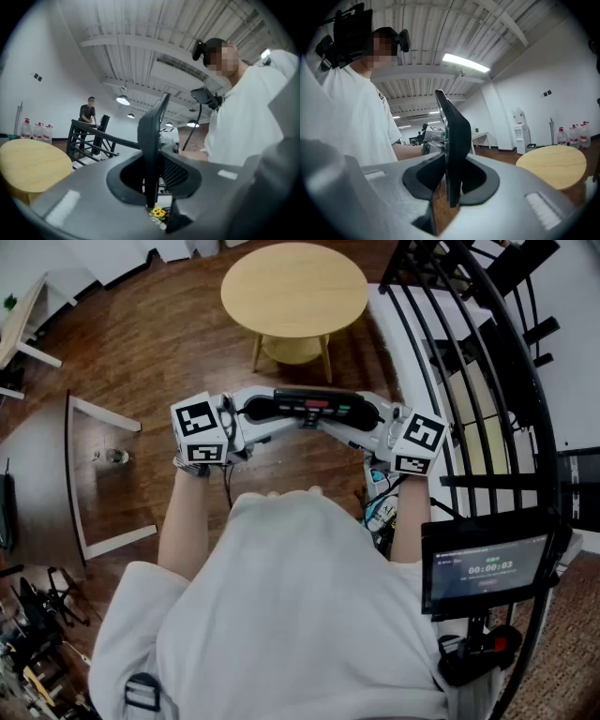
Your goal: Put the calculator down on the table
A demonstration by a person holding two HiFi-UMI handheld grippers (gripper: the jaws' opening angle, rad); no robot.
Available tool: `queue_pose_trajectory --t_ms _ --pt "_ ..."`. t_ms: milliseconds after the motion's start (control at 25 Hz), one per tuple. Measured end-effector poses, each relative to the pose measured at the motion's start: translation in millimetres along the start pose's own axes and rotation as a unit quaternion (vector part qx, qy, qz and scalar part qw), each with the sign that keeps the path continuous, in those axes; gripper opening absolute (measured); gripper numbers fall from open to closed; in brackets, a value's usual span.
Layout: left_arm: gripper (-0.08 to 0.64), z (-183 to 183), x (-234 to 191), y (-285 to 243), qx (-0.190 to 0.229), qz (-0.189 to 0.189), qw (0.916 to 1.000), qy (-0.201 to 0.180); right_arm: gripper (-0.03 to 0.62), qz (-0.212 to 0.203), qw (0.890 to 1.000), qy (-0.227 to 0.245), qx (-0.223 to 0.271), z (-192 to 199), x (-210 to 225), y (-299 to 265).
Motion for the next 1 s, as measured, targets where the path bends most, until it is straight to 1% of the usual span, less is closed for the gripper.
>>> queue_pose_trajectory --t_ms 320,600,880,1000 --pt "0.086 2.5 5.2 2.0 0.005 -0.012 0.9999 0.010 0.086 -0.009 1.000 -0.007 -0.005 0.8 -3.1 -1.1" --pt "0.086 8.0 11.2 2.5 0.012 -0.032 0.9991 0.025 0.086 -0.026 0.999 -0.018 -0.015 3.7 -2.7 -1.6" --pt "0.086 5.9 4.5 -0.7 0.013 -0.027 0.9994 0.018 0.086 -0.021 1.000 -0.015 -0.012 2.6 2.4 0.0" --pt "0.086 11.0 -9.2 -5.4 0.011 -0.022 0.9995 0.018 0.086 -0.013 1.000 -0.017 -0.013 8.8 14.8 1.6"
Point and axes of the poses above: the fingertips, and each gripper's own axes: y backward along the fingers, x to its right, z out of its underside, the point moved 6 cm from there along y, backward along the fingers, and after that the axes turned 3 degrees about z, right-handed, at the moved point
